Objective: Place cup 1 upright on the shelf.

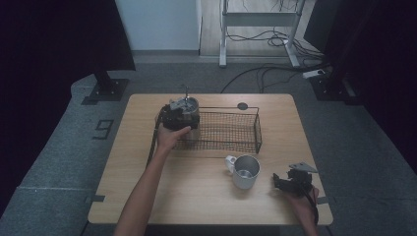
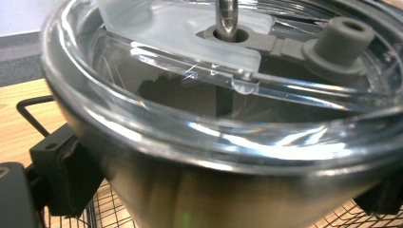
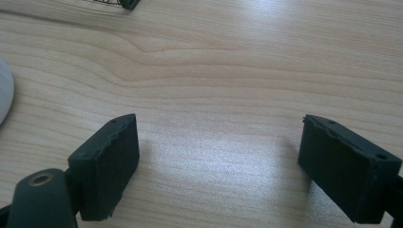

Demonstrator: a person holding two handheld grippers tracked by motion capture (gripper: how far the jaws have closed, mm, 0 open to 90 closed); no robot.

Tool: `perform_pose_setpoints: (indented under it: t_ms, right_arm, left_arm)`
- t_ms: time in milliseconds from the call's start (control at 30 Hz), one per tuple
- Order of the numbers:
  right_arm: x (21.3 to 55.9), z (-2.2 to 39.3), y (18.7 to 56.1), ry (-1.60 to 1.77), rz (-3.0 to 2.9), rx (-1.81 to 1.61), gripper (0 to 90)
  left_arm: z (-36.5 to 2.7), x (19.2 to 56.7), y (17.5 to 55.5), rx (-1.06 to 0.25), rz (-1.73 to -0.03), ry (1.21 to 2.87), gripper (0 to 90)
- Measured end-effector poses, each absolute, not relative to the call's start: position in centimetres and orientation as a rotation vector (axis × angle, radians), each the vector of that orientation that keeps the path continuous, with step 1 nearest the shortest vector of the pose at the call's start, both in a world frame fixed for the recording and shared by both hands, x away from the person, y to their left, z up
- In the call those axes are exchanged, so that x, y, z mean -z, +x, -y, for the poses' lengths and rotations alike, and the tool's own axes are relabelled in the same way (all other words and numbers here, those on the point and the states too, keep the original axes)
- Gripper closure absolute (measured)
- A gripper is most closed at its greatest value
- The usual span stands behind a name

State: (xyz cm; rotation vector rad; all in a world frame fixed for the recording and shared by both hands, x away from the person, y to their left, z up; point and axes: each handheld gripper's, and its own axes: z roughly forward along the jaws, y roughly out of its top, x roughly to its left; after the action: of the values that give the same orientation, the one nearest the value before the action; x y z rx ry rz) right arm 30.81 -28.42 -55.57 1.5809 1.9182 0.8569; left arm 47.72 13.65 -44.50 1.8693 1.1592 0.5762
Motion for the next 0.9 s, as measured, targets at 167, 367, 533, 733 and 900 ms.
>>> perform_pose_setpoints:
  t_ms: [167,367,533,733,900]
  right_arm:
    - [55.6,28.4,30.8,1.581,-1.918,-0.857,13.3]
    - [55.6,28.4,30.8,1.581,-1.918,-0.857,13.3]
    - [55.6,28.4,30.8,1.581,-1.918,-0.857,13.3]
    - [55.6,28.4,30.8,1.581,-1.918,-0.857,13.3]
    - [55.6,28.4,30.8,1.581,-1.918,-0.857,13.3]
  left_arm:
    - [-13.4,44.9,47.9,-0.571,-1.163,1.882,4.1]
    - [-13.4,45.5,48.0,-0.573,-1.178,1.888,4.2]
    - [-13.4,46.0,48.1,-0.575,-1.185,1.889,4.1]
    - [-13.4,46.3,48.1,-0.577,-1.188,1.893,4.1]
    - [-13.4,46.5,48.0,-0.583,-1.182,1.899,4.1]
